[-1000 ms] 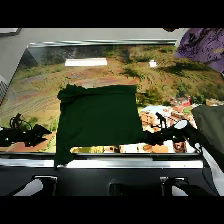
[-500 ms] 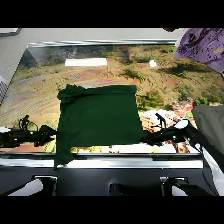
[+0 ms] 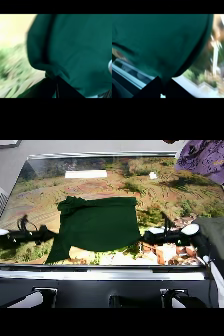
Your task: Fold the clothes and pants, and hang the long-sleeved shirts on hangers.
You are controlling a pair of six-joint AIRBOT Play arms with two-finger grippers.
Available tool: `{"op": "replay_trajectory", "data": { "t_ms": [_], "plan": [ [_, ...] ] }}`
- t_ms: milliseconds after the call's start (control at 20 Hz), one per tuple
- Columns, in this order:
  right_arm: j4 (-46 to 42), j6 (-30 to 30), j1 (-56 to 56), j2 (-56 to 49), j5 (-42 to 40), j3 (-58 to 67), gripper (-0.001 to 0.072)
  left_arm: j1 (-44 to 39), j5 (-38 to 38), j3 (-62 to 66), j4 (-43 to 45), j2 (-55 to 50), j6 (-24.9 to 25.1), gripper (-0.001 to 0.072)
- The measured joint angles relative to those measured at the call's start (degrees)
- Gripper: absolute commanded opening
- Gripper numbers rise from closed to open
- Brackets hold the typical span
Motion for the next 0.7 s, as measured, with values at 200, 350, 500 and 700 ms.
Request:
{"op": "replay_trajectory", "data": {
  "t_ms": [200, 350, 500, 700],
  "plan": [
    [0.87, -0.17, 0.0, 1.03, -2.25, 19.98, 0.003, -1.99, -2.23, 20.26, -1.84, 2.71, -1.6, 0.0018],
    [0.04, 0.96, 0.0, 2.03, -1.62, 39.82, 0.003, -2.54, -3.96, 40.5, 0.76, 5.7, -4.83, 0.0018],
    [-4.98, 3.8, 0.0, 4.98, -1.25, 58.16, 0.003, -2.78, -4.42, 59.12, 9.18, 10.1, -10.43, 0.0018],
    [-13.64, 8.57, 0.02, 11.43, -2.01, 70.88, 0.003, -2.84, -2.36, 70.55, 21.49, 18.23, -17.53, 0.0019]
  ]
}}
